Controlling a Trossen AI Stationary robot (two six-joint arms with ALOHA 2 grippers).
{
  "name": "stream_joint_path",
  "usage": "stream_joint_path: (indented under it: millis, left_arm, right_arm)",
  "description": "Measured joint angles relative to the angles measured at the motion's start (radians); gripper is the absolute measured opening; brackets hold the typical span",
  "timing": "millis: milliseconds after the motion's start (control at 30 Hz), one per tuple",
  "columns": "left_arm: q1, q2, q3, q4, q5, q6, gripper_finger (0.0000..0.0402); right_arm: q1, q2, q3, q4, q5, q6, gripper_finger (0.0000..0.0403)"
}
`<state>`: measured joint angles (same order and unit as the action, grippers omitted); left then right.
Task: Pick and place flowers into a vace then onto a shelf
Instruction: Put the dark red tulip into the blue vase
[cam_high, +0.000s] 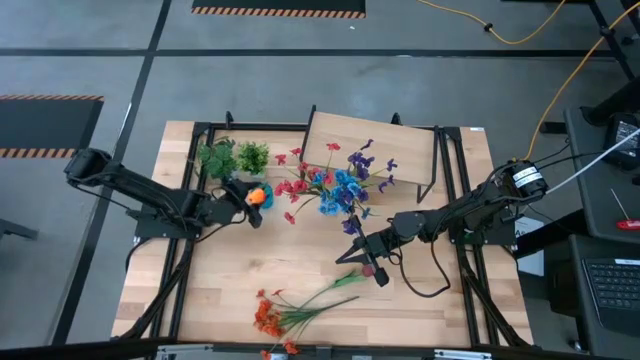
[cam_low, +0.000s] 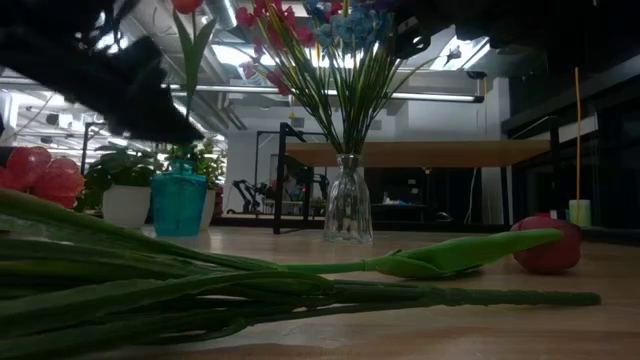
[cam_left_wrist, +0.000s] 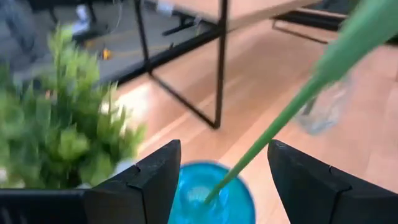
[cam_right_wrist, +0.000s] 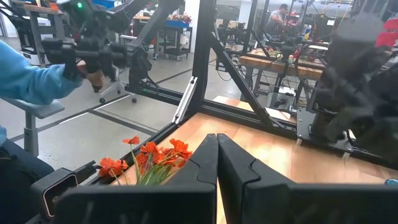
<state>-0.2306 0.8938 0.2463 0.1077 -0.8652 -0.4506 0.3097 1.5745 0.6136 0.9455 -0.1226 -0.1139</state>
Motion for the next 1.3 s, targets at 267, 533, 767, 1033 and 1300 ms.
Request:
stream_joint_path:
  millis: [267, 533, 767, 1033, 1300]
  left_arm:
    - [0.0, -0.124, 0.071, -0.107, -0.012, 0.212, 0.023]
    - [-0.049, -0.214, 0.205, -0.592, 0.008, 0.036, 0.02]
    - [-0.116, -0.226, 0.316, -0.769, -0.009, 0.013, 0.0127]
    - [-0.117, -0.225, 0.321, -0.771, 0.006, 0.068, 0.0101]
    - [-0.117, -0.222, 0.321, -0.813, 0.022, 0.047, 0.0122]
  right_arm:
    - [0.0, 0.0, 0.0, 0.0, 0.0, 0.0, 0.0004]
    - [0.0, 0.0, 0.0, -0.025, 0.001, 0.0, 0.0004]
    - [-0.012, 0.0, 0.0, -0.032, 0.001, 0.004, 0.0004]
    - [-0.012, 0.0, 0.0, -0.03, 0.001, 0.038, 0.0004]
    - [-0.012, 0.0, 0.0, -0.03, 0.001, 0.06, 0.0004]
